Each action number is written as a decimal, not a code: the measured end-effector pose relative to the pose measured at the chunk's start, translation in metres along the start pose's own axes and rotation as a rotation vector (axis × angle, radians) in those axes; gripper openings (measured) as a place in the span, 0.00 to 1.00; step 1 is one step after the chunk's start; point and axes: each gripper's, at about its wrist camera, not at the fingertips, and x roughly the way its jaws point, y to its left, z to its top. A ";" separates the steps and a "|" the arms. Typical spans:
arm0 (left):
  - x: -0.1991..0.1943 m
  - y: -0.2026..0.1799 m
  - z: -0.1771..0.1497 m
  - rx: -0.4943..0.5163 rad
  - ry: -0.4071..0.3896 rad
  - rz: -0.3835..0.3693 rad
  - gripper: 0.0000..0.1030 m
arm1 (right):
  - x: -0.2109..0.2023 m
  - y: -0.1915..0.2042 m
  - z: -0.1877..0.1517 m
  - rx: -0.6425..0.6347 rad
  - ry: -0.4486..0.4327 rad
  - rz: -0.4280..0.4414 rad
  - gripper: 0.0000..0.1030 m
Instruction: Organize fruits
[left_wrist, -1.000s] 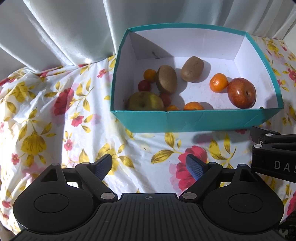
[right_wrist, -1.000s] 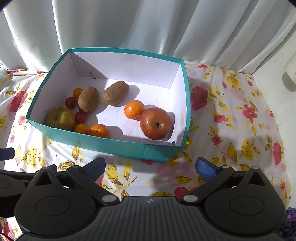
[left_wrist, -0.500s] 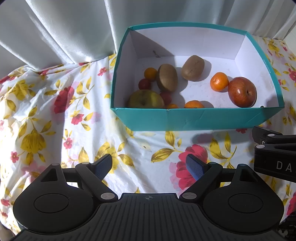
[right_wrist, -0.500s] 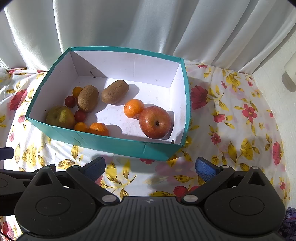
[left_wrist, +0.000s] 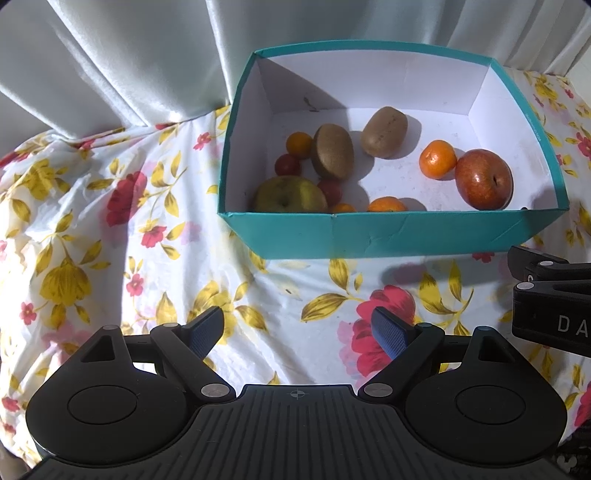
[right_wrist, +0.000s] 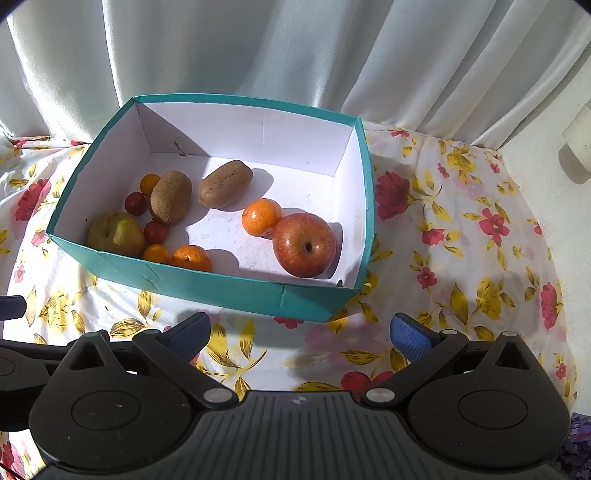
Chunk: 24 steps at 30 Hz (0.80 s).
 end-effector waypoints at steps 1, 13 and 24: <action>0.000 0.000 0.000 -0.001 0.000 0.000 0.88 | 0.000 0.000 0.000 0.000 0.000 0.000 1.00; 0.001 0.001 0.000 -0.003 0.003 0.003 0.88 | 0.001 0.005 -0.001 -0.015 0.007 -0.006 1.00; 0.003 0.001 0.000 0.000 0.005 0.006 0.88 | 0.004 0.007 -0.001 -0.026 0.012 -0.007 1.00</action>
